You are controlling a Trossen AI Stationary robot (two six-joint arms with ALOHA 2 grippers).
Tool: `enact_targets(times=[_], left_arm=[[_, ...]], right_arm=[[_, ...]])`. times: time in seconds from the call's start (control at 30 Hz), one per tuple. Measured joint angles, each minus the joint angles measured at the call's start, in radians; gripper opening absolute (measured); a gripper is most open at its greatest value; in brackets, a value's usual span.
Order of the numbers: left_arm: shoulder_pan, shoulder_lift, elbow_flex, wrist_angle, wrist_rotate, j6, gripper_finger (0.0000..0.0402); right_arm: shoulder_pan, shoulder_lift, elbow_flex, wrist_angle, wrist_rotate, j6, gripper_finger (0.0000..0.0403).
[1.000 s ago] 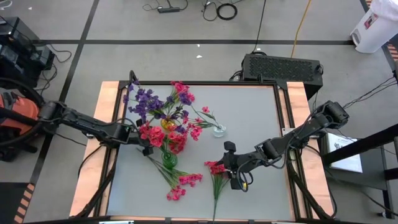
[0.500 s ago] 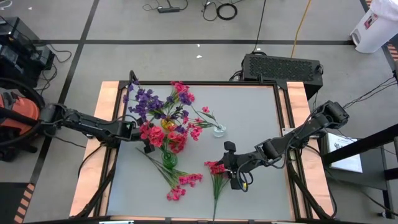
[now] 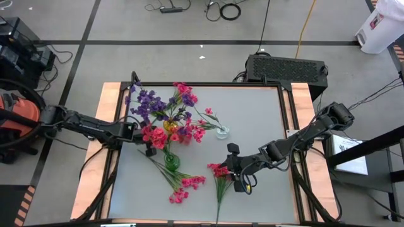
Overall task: Sort flowers into vase by color
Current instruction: Put the left orange flowers into the green vase
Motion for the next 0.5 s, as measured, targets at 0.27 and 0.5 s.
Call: enact_targets(times=[0.27,0.5], left_arm=[[-0.002,-0.001,0.002,0.005,0.096,0.048,0.0011],[-0.008,-0.035,-0.001,-0.013,0.105,0.042,0.0011]], right_arm=[[0.000,0.000,0.000,-0.001,0.000,0.000,0.0155],[0.000,0.000,0.000,0.000,0.000,0.000,0.0155]])
